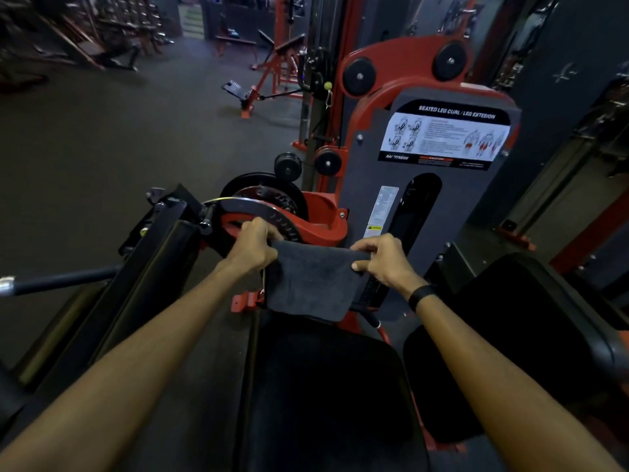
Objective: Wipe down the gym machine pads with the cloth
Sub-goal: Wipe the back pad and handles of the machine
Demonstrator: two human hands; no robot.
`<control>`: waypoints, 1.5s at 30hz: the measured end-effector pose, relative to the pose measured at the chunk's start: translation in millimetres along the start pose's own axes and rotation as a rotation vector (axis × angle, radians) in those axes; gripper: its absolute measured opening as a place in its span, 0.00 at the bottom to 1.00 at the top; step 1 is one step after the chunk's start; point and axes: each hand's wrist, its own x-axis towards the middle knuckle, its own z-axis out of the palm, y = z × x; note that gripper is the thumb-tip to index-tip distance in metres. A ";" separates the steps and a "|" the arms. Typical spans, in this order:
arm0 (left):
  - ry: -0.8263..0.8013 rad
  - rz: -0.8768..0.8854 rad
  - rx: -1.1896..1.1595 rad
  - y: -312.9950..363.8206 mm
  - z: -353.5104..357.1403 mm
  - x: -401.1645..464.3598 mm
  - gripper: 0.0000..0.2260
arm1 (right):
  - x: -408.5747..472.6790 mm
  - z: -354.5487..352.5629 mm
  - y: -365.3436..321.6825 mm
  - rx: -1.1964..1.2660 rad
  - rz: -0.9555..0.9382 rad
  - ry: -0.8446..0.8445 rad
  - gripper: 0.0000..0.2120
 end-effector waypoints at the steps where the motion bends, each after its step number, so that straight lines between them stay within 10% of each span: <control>1: -0.011 -0.023 0.038 -6.8 6.8 -3.1 0.13 | -4.3 4.6 1.0 -0.034 -0.018 -0.005 0.11; 7: -0.101 -0.123 0.174 -27.2 26.5 -30.5 0.11 | -23.5 26.0 23.5 -0.159 0.052 -0.189 0.15; 15: -0.635 -0.123 0.199 -40.8 18.2 -42.2 0.09 | -36.1 31.0 24.6 -0.094 0.129 -0.676 0.10; 19: -0.542 -0.165 0.221 -45.2 13.7 -39.6 0.14 | -22.0 46.8 25.7 -0.105 0.116 -0.527 0.11; 23: -0.393 -0.238 0.243 -57.3 20.2 -51.9 0.30 | -28.9 70.6 27.8 -0.211 0.131 -0.559 0.35; 45: -0.419 -0.400 0.019 -88.5 77.2 -71.2 0.27 | -43.5 127.7 4.2 -0.031 0.142 -0.570 0.27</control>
